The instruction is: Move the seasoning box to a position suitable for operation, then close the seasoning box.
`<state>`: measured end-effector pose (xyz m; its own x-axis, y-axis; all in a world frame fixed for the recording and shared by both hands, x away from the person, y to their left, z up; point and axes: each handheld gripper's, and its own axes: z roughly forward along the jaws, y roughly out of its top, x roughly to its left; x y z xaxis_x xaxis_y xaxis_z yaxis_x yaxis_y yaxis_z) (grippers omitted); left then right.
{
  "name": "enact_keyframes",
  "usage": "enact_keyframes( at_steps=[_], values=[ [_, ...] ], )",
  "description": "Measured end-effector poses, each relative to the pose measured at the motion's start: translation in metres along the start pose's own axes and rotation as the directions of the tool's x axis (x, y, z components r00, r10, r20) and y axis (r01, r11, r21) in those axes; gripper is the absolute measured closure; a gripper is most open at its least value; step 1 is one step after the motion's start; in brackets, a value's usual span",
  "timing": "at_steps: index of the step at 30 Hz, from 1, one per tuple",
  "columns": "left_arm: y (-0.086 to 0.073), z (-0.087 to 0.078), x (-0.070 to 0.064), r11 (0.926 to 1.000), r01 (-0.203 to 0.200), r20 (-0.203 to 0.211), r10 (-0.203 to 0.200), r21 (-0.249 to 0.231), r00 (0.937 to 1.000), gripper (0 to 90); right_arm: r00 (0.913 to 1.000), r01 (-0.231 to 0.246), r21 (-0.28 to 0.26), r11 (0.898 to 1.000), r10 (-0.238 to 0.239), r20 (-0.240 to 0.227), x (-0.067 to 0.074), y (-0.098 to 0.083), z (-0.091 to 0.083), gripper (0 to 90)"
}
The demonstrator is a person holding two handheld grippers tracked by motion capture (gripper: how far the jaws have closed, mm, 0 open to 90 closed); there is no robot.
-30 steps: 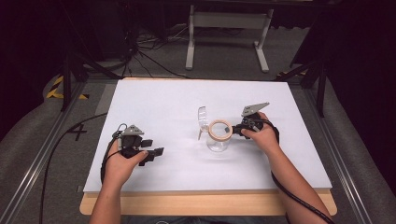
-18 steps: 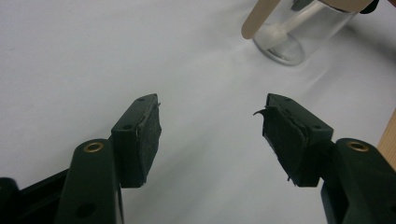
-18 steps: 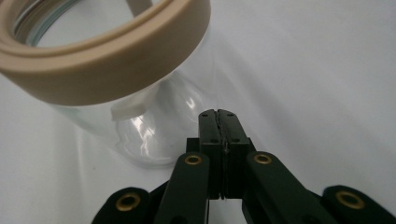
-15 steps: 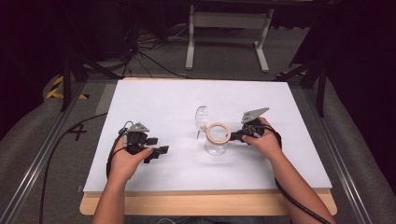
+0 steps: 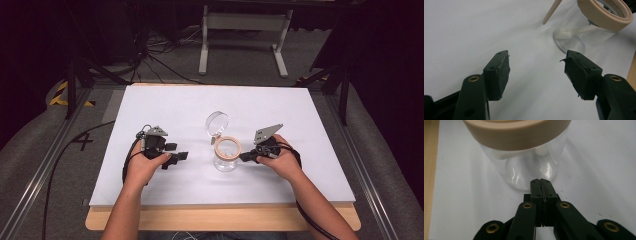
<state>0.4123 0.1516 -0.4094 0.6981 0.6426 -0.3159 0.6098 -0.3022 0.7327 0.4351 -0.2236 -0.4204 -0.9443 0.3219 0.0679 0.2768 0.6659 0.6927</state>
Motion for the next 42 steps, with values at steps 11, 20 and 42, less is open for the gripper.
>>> enact_keyframes(
  at_steps=[11, 20, 42],
  values=[
    [-0.001, -0.001, 0.004, 0.9996, 0.007, -0.018, -0.007, -0.027, 0.9998, 36.2, 0.9967, 0.058, 0.013, 0.998, -0.057, -0.058, 0.019, 0.012, 0.011, 90.0],
    [-0.002, -0.003, 0.006, 0.9998, -0.02, -0.035, 0.02, 0.001, 0.9992, 51.2, 0.9946, 0.076, 0.002, 0.997, -0.076, -0.071, 0.024, 0.018, 0.016, 90.0],
    [0.064, -0.005, 0.0, 0.9796, -0.131, 0.006, 0.134, -0.153, 0.991, 89.9, 0.9987, -0.052, -0.216, 0.975, 0.05, -0.013, 0.035, 0.04, -0.035, 89.6]
  ],
)
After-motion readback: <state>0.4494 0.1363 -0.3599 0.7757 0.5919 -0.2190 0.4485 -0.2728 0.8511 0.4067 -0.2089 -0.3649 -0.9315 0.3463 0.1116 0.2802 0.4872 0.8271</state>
